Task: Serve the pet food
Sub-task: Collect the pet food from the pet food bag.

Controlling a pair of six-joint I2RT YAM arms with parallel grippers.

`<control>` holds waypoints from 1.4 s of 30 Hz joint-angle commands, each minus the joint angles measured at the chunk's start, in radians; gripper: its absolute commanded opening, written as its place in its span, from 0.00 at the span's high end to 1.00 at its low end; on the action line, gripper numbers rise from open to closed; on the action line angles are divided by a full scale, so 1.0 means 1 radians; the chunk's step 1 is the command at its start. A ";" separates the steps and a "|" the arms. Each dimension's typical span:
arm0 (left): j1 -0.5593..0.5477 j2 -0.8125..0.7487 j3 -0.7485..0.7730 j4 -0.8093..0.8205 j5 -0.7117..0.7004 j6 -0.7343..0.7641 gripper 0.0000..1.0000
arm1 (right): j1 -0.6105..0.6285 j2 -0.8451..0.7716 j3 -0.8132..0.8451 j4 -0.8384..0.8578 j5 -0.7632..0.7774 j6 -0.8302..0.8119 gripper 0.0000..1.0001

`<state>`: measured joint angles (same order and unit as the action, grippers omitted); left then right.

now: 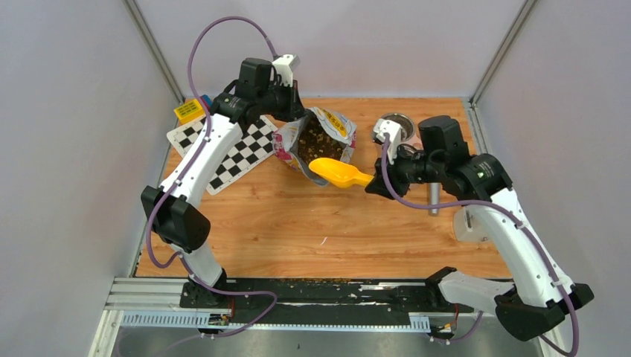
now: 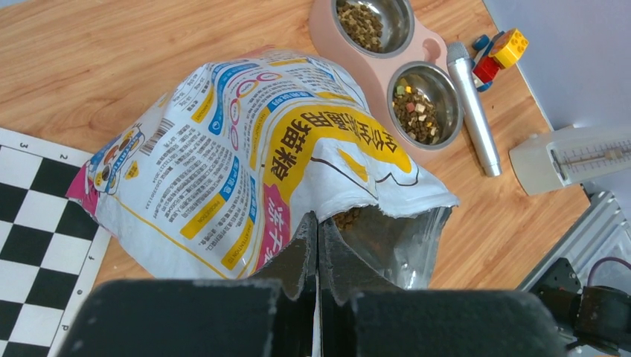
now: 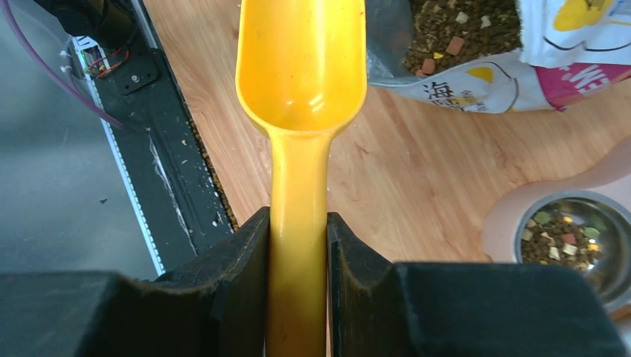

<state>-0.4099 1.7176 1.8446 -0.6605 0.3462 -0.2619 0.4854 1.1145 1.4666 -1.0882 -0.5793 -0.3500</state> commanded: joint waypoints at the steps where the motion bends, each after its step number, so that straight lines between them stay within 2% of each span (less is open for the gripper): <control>1: 0.006 -0.005 -0.003 0.102 0.048 0.012 1.00 | 0.091 0.029 0.017 0.095 0.087 0.162 1.00; 6: 0.005 -0.007 0.000 0.106 0.092 0.021 1.00 | 0.215 0.132 0.041 0.116 0.335 0.336 1.00; 13: -0.007 -0.031 -0.017 0.106 0.080 0.057 1.00 | 0.223 0.249 0.122 0.136 0.509 0.433 1.00; 29: -0.069 -0.132 -0.122 0.131 0.051 0.171 1.00 | 0.249 0.374 0.137 0.134 0.641 0.499 1.00; 42: -0.110 -0.153 -0.176 0.158 0.123 0.196 1.00 | 0.272 0.473 0.074 0.189 0.717 0.539 1.00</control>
<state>-0.4999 1.6157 1.6688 -0.5858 0.3897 -0.0742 0.7498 1.5623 1.5406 -0.9588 0.0975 0.1493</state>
